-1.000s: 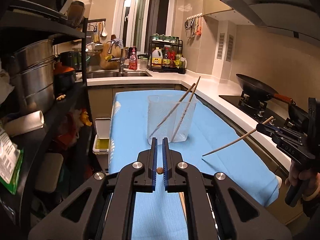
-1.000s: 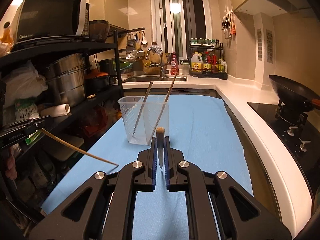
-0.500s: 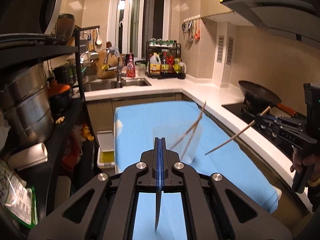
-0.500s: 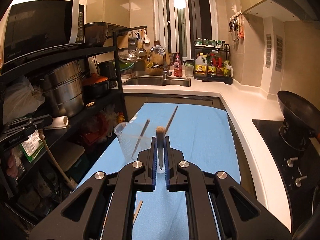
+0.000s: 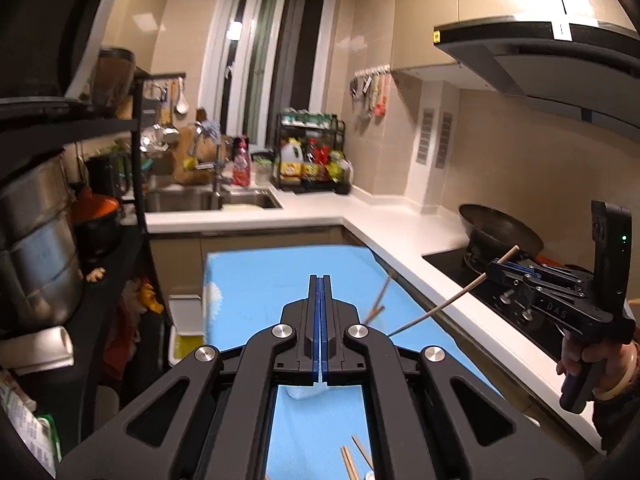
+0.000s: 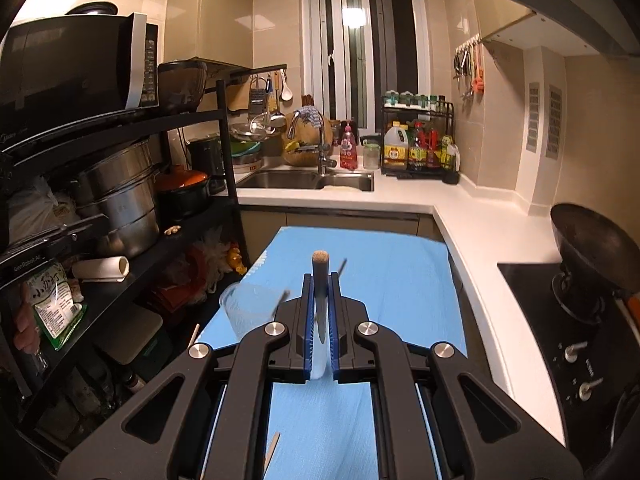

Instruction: Organize utensils

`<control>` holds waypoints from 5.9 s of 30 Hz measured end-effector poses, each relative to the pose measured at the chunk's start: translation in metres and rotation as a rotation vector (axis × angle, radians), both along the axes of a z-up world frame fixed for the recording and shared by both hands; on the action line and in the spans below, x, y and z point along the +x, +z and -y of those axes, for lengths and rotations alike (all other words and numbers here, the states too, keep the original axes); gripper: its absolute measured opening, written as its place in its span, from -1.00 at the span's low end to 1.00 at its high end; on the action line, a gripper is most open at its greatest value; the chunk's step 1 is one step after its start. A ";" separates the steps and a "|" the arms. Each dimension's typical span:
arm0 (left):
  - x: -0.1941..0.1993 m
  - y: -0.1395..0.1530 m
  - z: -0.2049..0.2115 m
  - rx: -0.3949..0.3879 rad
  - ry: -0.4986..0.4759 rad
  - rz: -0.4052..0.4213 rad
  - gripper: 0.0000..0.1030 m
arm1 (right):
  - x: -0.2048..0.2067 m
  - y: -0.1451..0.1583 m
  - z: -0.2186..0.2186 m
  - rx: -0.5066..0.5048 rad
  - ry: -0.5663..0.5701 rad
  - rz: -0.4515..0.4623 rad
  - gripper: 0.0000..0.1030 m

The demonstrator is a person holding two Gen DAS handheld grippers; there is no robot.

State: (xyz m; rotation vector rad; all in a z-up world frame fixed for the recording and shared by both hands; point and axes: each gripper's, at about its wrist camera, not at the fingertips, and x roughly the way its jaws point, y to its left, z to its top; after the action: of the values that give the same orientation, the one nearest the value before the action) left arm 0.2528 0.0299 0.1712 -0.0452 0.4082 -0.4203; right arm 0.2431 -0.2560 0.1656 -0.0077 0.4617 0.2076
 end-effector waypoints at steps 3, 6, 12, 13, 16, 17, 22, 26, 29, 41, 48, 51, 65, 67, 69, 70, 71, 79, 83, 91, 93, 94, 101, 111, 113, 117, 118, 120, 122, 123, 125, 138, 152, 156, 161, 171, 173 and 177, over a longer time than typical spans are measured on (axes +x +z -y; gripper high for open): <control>0.011 -0.032 -0.001 0.034 -0.007 -0.118 -0.94 | -0.010 -0.019 0.007 0.034 -0.007 -0.036 -0.87; 0.012 -0.065 -0.019 0.062 0.096 -0.146 0.32 | -0.022 -0.038 0.013 0.062 -0.008 -0.059 -0.86; 0.005 -0.166 -0.071 0.094 0.375 -0.280 0.30 | -0.045 -0.064 0.030 0.149 -0.034 -0.084 -0.86; 0.007 -0.190 -0.081 0.043 0.380 -0.378 0.16 | -0.049 -0.067 0.033 0.156 -0.038 -0.087 -0.86; -0.002 -0.225 -0.083 0.007 0.333 -0.485 -0.32 | -0.061 -0.076 0.041 0.150 -0.063 -0.087 -0.86; -0.010 -0.221 -0.079 0.027 0.342 -0.436 -0.26 | -0.064 -0.079 0.043 0.148 -0.072 -0.087 -0.86; -0.032 -0.200 -0.058 0.030 0.280 -0.354 0.27 | -0.086 -0.097 0.051 0.155 -0.120 -0.086 -0.86; -0.045 -0.194 -0.034 0.073 0.203 -0.332 0.31 | -0.109 -0.103 0.048 0.157 -0.135 0.012 -0.86; -0.052 -0.200 -0.023 0.101 0.172 -0.332 0.33 | -0.123 -0.110 0.036 0.114 -0.132 0.079 -0.86; -0.130 -0.237 0.014 0.179 0.109 -0.305 0.43 | -0.148 -0.116 0.018 0.112 -0.080 0.156 -0.86; -0.148 -0.256 0.023 0.197 0.115 -0.328 0.44 | -0.144 -0.118 0.015 0.125 -0.074 0.172 -0.86; -0.149 -0.264 0.026 0.225 0.123 -0.334 0.44 | -0.136 -0.116 0.011 0.120 -0.074 0.186 -0.86; -0.187 -0.278 0.033 0.215 0.160 -0.206 0.19 | -0.169 -0.137 0.019 0.136 -0.088 0.214 -0.85; -0.193 -0.277 0.038 0.213 0.111 -0.185 -0.19 | -0.184 -0.145 0.024 0.126 -0.097 0.198 -0.84; -0.198 -0.278 0.046 0.233 0.069 -0.164 -0.77 | -0.193 -0.150 0.028 0.124 -0.103 0.172 -0.83; -0.199 -0.278 0.051 0.247 0.053 -0.157 -0.85 | -0.196 -0.152 0.030 0.122 -0.108 0.164 -0.83; -0.201 -0.278 0.055 0.261 0.048 -0.150 -0.86 | -0.198 -0.153 0.032 0.123 -0.114 0.155 -0.83; -0.212 -0.256 0.046 0.238 0.062 -0.088 -0.86 | -0.202 -0.152 0.033 0.133 -0.104 0.149 -0.83; -0.217 -0.230 0.045 0.222 0.067 -0.014 -0.88 | -0.201 -0.151 0.029 0.135 -0.090 0.155 -0.83; -0.202 -0.208 0.053 0.224 0.057 0.049 -0.89 | -0.190 -0.159 0.023 0.077 -0.078 0.180 -0.94; -0.192 -0.215 0.054 0.232 0.066 0.031 -0.90 | -0.178 -0.173 0.031 0.099 -0.098 0.133 -0.94; -0.188 -0.219 0.055 0.238 0.068 0.018 -0.90 | -0.171 -0.182 0.037 0.128 -0.095 0.100 -0.94; -0.171 -0.234 0.051 0.230 0.077 -0.063 -1.00 | -0.156 -0.225 0.060 0.214 -0.129 -0.067 -0.92; -0.163 -0.232 0.050 0.226 0.083 -0.071 -1.00 | -0.180 -0.231 0.063 0.181 -0.078 -0.140 -0.48; -0.161 -0.234 0.047 0.216 0.091 -0.081 -1.00 | -0.178 -0.231 0.061 0.207 -0.078 -0.159 -0.48; -0.161 -0.235 0.046 0.216 0.075 -0.093 -1.00 | -0.177 -0.226 0.051 0.210 -0.051 -0.139 -0.46; -0.162 -0.236 0.046 0.223 0.076 -0.095 -1.00 | -0.178 -0.225 0.048 0.208 -0.040 -0.136 -0.45; -0.167 -0.241 0.046 0.231 0.071 -0.097 -1.00 | -0.177 -0.223 0.042 0.203 -0.024 -0.134 -0.45; -0.172 -0.246 0.045 0.247 0.077 -0.112 -0.94 | -0.177 -0.223 0.038 0.201 -0.009 -0.139 -0.42; -0.175 -0.250 0.045 0.248 0.076 -0.124 -0.84 | -0.177 -0.223 0.037 0.199 -0.006 -0.140 -0.40; -0.180 -0.257 0.045 0.253 0.074 -0.145 -0.65 | -0.178 -0.223 0.033 0.201 0.004 -0.148 -0.39; -0.196 -0.275 0.046 0.292 0.102 -0.140 -0.28 | -0.193 -0.236 -0.012 0.139 0.083 -0.124 -0.29; -0.191 -0.277 0.048 0.273 0.123 -0.134 -0.28 | -0.211 -0.281 -0.063 -0.041 0.075 -0.070 -0.34; -0.189 -0.278 0.047 0.251 0.136 -0.137 -0.28 | -0.213 -0.287 -0.062 -0.037 0.068 -0.011 -0.33; -0.189 -0.280 0.048 0.237 0.143 -0.133 -0.28 | -0.219 -0.289 -0.070 -0.053 0.091 0.029 -0.74; -0.191 -0.278 0.053 0.216 0.093 -0.155 -0.86 | -0.216 -0.276 -0.062 -0.040 0.047 -0.017 -0.90; -0.190 -0.274 0.049 0.201 0.106 -0.157 -0.87 | -0.217 -0.271 -0.059 -0.040 0.043 -0.007 -0.90; -0.193 -0.257 0.043 0.201 0.111 -0.118 -0.87 | -0.224 -0.254 -0.058 -0.059 0.045 0.044 -0.90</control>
State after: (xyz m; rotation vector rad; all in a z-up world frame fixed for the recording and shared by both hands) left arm 0.0600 -0.0132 -0.0861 0.1027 0.5600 -0.2666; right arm 0.0194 -0.1981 -0.0888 -0.0801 0.4239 0.2372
